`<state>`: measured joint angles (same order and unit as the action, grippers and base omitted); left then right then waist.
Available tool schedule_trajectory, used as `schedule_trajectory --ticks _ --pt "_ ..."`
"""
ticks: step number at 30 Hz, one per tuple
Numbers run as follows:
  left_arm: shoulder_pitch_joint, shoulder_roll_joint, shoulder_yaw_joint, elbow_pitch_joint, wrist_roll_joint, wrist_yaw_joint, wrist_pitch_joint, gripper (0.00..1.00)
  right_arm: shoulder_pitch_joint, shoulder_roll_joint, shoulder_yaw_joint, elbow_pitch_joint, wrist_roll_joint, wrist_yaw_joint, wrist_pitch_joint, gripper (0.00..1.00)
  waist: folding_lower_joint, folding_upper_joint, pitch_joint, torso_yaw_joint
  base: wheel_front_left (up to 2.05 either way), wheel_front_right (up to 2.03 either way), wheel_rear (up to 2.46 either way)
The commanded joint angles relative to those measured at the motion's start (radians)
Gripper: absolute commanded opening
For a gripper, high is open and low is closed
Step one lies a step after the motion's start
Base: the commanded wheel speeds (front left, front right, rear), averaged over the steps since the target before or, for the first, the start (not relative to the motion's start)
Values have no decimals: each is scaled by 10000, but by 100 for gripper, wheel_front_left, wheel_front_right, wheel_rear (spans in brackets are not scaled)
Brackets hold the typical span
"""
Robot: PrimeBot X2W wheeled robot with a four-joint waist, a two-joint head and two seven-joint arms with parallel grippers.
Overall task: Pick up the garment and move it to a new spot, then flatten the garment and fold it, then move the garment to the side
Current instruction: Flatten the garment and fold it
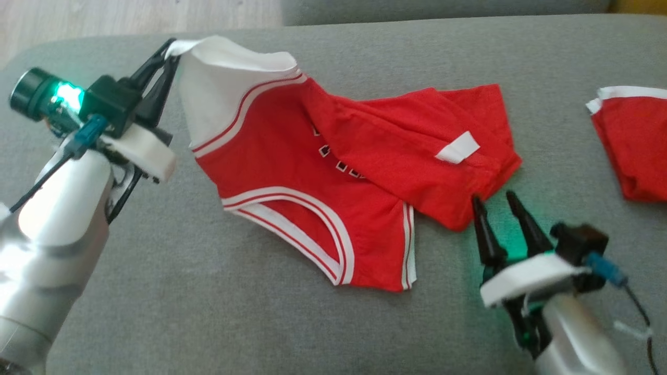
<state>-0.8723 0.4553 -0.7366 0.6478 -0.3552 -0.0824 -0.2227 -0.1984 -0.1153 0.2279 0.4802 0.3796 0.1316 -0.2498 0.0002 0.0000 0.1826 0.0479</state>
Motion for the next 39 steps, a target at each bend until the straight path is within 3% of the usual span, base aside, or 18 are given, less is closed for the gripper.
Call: schedule_trajectory --ticks 1,12,15,20,27,31,39 --pt "-686 320 429 -148 5 29 -119 0 -372 -157 253 -141 126 -9 -5 100 -2 0 70 85 0 0 0" --pt "-967 2 198 185 57 -63 -281 0 -1854 -447 789 1616 1865 -9 221 100 -2 0 123 391 0 0 0" --pt "-994 -11 183 264 46 -80 -309 0 -1967 -554 1008 1671 2101 -9 134 71 -2 0 131 426 0 0 0" --pt "-1006 -17 157 379 35 -95 -340 0 -2093 -690 1268 1785 2254 -9 0 0 -2 0 119 436 0 0 0" --pt "-972 9 167 525 36 -80 -372 0 -2188 -948 1345 1460 2198 -9 -107 0 -2 0 -77 354 0 0 0" --pt "-970 251 328 98 159 20 -385 0 -2143 -1344 944 373 1971 -9 -116 0 -2 0 -409 245 0 0 0" --pt "-777 1251 979 -1969 442 196 -388 0 -1947 -3083 -100 -2309 1698 -9 -75 0 -2 0 -1492 -24 0 0 0"
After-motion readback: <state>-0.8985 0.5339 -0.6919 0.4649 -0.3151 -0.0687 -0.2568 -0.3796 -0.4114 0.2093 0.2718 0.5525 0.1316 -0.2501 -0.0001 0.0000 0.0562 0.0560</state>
